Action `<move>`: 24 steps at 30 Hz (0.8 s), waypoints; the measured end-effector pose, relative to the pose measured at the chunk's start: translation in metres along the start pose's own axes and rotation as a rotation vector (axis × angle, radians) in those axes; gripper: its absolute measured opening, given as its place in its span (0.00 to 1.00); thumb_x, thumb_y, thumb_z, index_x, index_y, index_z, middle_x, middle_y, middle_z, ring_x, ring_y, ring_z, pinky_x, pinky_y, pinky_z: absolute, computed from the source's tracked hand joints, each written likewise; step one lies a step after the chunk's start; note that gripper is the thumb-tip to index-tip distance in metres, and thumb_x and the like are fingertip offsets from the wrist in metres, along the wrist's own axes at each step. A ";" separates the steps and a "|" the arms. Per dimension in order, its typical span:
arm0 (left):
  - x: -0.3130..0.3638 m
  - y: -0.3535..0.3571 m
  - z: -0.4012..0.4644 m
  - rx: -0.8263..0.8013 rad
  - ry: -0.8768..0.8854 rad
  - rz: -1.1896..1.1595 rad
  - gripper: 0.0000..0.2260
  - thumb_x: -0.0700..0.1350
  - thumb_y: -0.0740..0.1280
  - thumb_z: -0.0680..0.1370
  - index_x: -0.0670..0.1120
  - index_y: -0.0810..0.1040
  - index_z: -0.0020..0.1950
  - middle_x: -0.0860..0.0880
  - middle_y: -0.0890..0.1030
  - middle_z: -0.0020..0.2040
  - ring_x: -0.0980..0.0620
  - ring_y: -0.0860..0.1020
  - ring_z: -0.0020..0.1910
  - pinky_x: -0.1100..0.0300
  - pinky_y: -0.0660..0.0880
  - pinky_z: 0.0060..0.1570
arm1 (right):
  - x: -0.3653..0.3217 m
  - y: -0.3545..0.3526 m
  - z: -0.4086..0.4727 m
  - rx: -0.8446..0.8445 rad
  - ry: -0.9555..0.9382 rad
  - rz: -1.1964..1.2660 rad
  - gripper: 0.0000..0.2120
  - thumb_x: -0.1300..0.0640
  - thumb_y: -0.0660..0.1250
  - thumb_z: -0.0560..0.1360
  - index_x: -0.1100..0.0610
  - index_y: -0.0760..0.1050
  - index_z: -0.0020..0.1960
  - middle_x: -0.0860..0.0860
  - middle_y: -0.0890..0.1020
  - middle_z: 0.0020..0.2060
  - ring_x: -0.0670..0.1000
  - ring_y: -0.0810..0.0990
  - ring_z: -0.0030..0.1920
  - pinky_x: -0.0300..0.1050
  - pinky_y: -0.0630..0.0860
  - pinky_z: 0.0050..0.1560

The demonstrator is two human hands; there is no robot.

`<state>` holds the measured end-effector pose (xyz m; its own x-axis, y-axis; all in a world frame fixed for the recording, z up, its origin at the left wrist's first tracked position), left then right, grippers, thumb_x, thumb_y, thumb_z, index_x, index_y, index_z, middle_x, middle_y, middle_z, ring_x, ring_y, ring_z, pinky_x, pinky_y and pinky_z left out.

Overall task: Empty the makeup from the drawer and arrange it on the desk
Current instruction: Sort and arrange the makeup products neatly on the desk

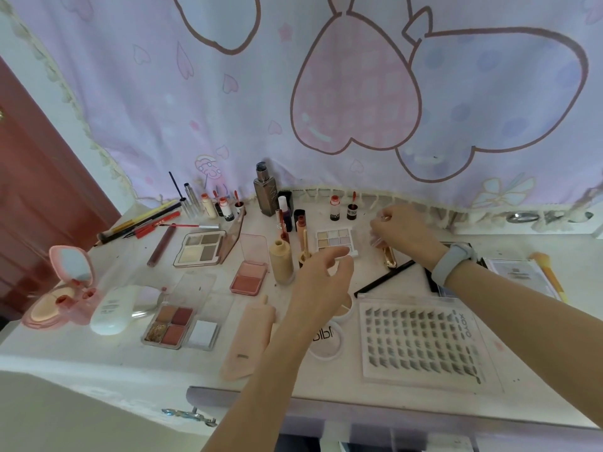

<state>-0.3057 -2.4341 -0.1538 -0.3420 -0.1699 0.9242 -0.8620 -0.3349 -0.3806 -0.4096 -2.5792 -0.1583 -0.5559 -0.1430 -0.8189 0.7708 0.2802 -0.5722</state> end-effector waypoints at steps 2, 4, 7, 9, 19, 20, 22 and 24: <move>-0.003 -0.001 -0.002 0.001 0.036 0.076 0.14 0.46 0.59 0.79 0.49 0.73 0.64 0.55 0.75 0.62 0.59 0.71 0.61 0.66 0.65 0.56 | -0.001 -0.001 0.000 0.053 -0.058 -0.115 0.16 0.59 0.59 0.76 0.68 0.69 0.33 0.62 0.75 0.27 0.52 0.73 0.26 0.46 0.75 0.34; -0.005 -0.001 -0.005 0.006 0.073 0.130 0.14 0.46 0.59 0.79 0.48 0.74 0.64 0.54 0.75 0.62 0.60 0.71 0.60 0.67 0.64 0.57 | 0.001 -0.002 0.001 0.075 -0.113 -0.178 0.20 0.57 0.57 0.78 0.58 0.59 0.28 0.53 0.62 0.23 0.50 0.61 0.25 0.41 0.61 0.28; -0.009 0.001 -0.009 0.026 0.171 0.278 0.14 0.45 0.60 0.79 0.48 0.74 0.64 0.53 0.76 0.62 0.57 0.71 0.61 0.67 0.65 0.59 | 0.009 -0.009 -0.001 0.057 -0.110 -0.163 0.20 0.59 0.55 0.78 0.56 0.56 0.28 0.51 0.59 0.24 0.48 0.56 0.25 0.34 0.56 0.22; -0.012 0.003 -0.010 0.021 0.237 0.412 0.14 0.46 0.59 0.79 0.47 0.75 0.63 0.51 0.76 0.61 0.53 0.72 0.61 0.60 0.67 0.61 | 0.015 -0.013 -0.004 0.043 -0.136 -0.211 0.17 0.62 0.54 0.78 0.58 0.59 0.30 0.51 0.61 0.25 0.48 0.58 0.26 0.37 0.57 0.26; -0.016 0.025 -0.005 -0.145 0.286 0.854 0.27 0.60 0.45 0.78 0.49 0.71 0.67 0.51 0.70 0.67 0.50 0.65 0.66 0.54 0.59 0.62 | 0.036 -0.011 -0.023 -0.040 -0.195 -0.735 0.30 0.46 0.60 0.76 0.57 0.57 0.72 0.56 0.78 0.51 0.59 0.71 0.57 0.50 0.68 0.55; -0.015 0.026 -0.005 -0.134 0.298 0.849 0.33 0.63 0.39 0.74 0.48 0.72 0.66 0.51 0.71 0.66 0.50 0.66 0.66 0.54 0.60 0.61 | 0.033 -0.009 -0.024 -0.033 -0.205 -0.756 0.32 0.47 0.60 0.76 0.57 0.53 0.74 0.56 0.79 0.50 0.59 0.72 0.56 0.50 0.68 0.54; -0.014 0.028 -0.003 -0.106 0.314 0.832 0.41 0.64 0.34 0.67 0.47 0.74 0.63 0.51 0.73 0.64 0.49 0.69 0.64 0.53 0.61 0.60 | 0.031 -0.005 -0.026 -0.005 -0.238 -0.814 0.32 0.50 0.59 0.75 0.58 0.50 0.74 0.53 0.78 0.41 0.57 0.74 0.46 0.49 0.67 0.47; -0.014 0.030 -0.001 -0.105 0.306 0.851 0.41 0.64 0.33 0.67 0.47 0.75 0.61 0.50 0.74 0.63 0.49 0.69 0.63 0.53 0.62 0.59 | 0.029 -0.004 -0.027 0.043 -0.236 -0.799 0.30 0.54 0.59 0.75 0.59 0.53 0.73 0.50 0.73 0.31 0.56 0.72 0.37 0.47 0.65 0.41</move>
<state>-0.3271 -2.4412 -0.1783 -0.9499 -0.0626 0.3062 -0.2974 -0.1201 -0.9472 -0.4373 -2.5584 -0.1789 -0.8641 -0.4801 -0.1511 0.1861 -0.0257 -0.9822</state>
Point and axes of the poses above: each hand's wrist, its own z-axis towards the middle knuckle, its own y-axis out of the palm, x = y × z, the point moved 3 cm from there along z, towards the middle knuckle
